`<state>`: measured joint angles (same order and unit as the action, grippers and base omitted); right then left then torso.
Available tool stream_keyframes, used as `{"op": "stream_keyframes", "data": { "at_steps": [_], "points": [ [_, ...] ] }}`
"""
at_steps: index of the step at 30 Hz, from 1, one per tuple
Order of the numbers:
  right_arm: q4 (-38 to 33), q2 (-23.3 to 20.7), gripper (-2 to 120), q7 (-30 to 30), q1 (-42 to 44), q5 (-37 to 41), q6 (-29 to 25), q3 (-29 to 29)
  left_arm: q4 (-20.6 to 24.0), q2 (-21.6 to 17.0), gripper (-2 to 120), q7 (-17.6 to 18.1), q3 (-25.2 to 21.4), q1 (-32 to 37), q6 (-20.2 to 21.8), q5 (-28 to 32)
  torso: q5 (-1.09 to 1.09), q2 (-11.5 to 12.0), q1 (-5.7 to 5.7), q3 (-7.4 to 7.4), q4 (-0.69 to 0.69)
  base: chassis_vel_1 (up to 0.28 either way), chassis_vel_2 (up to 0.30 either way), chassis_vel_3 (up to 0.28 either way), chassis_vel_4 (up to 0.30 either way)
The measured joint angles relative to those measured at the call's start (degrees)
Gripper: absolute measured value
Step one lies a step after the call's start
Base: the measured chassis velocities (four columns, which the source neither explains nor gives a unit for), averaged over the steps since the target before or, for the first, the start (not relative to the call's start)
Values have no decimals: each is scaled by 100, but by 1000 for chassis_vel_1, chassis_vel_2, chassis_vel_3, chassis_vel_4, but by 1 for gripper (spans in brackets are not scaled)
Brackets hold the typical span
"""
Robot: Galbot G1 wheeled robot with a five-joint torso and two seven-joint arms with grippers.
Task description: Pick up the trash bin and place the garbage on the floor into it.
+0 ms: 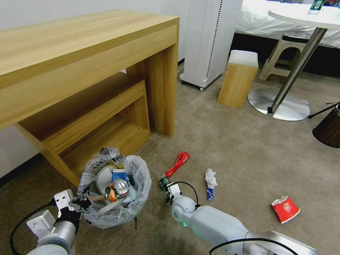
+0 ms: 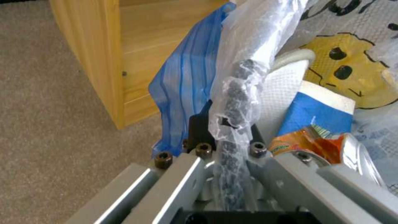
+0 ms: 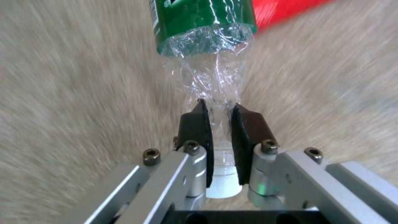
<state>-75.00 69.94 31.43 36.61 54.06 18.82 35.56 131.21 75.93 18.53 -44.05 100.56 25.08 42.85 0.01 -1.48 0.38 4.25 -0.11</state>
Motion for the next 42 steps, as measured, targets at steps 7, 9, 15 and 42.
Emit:
{"op": "stream_keyframes", "data": {
  "at_steps": [7,9,15,42],
  "points": [
    [-2712,-1716,7,-155,407,-289,-666,-881,-152,-51,0,3,-36,-92,-17,12,1,0,0,-1,-5,0,0,0,0],
    [-3148,-1935,7,-331,484,-414,-927,-1048,-181,-58,0,8,-38,-104,-18,14,0,0,0,-1,-4,0,0,0,0],
    [-4377,-2517,6,-1118,376,-646,-1753,-1265,-208,-59,0,18,-41,-133,-19,15,1,0,0,-1,-2,0,0,0,0],
    [-3782,-655,3,252,-1886,928,-364,1893,262,11,0,40,-95,125,22,35,-2,0,0,0,-1,0,0,0,0]
  ]
}}
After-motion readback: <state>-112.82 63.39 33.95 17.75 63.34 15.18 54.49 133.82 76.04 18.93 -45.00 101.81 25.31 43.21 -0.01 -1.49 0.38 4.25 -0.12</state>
